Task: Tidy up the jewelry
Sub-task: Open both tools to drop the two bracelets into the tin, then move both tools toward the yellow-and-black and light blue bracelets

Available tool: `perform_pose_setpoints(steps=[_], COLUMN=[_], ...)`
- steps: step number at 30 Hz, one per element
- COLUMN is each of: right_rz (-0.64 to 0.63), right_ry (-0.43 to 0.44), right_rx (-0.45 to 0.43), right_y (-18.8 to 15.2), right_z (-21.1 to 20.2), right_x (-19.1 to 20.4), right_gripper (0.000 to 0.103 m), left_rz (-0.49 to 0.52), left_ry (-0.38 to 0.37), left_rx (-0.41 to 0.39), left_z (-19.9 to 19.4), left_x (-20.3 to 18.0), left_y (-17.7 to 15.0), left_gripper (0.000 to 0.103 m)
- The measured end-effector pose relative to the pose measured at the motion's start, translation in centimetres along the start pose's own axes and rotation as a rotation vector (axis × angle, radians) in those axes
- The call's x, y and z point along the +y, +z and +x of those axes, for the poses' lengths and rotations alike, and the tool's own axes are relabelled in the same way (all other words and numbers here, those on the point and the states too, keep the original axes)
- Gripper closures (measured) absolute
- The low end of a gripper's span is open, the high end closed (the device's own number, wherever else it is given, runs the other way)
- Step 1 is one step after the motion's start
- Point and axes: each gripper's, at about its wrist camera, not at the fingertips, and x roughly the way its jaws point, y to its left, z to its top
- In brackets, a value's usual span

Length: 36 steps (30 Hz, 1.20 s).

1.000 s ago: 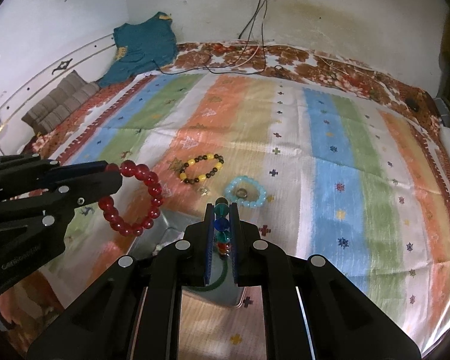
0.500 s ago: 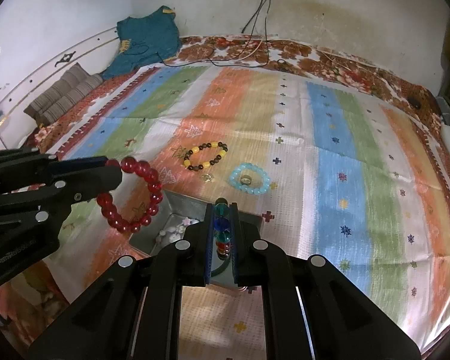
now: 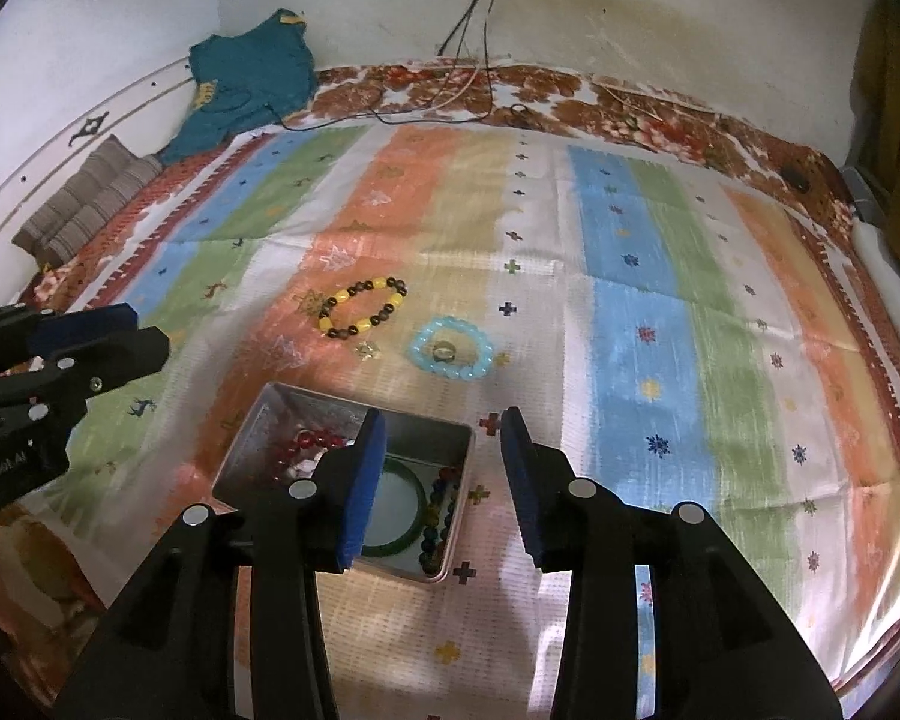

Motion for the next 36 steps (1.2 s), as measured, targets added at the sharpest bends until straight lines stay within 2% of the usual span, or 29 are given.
perform_pose_setpoints(steps=[8, 12, 20, 22, 31, 36], right_rz=[0.019, 0.021, 0.040, 0.040, 0.045, 0.054], right_ry=[-0.020, -0.024, -0.038, -0.045, -0.056, -0.065], right_rx=[0.024, 0.029, 0.042, 0.046, 0.071, 0.081], right_y=[0.1, 0.2, 0.5, 0.6, 1.1, 1.5], right_z=[0.7, 0.9, 1.5, 1.6, 2.5, 3.0], right_x=[-0.4, -0.5, -0.9, -0.9, -1.3, -1.6], right_gripper=[0.053, 0.049, 0.040, 0.035, 0.027, 0.024], left_rz=[-0.023, -0.025, -0.076, -0.080, -0.054, -0.059], left_ry=[0.027, 0.033, 0.027, 0.034, 0.082, 0.106], left_rx=[0.019, 0.018, 0.040, 0.043, 0.068, 0.084], left_z=[0.8, 1.2, 2.3, 2.5, 4.0, 5.0], left_x=[0.9, 1.1, 2.3, 2.5, 2.4, 2.8], left_y=[0.4, 0.5, 1.2, 1.3, 2.2, 2.8], left_gripper=[0.055, 0.045, 0.030, 0.028, 0.017, 0.015])
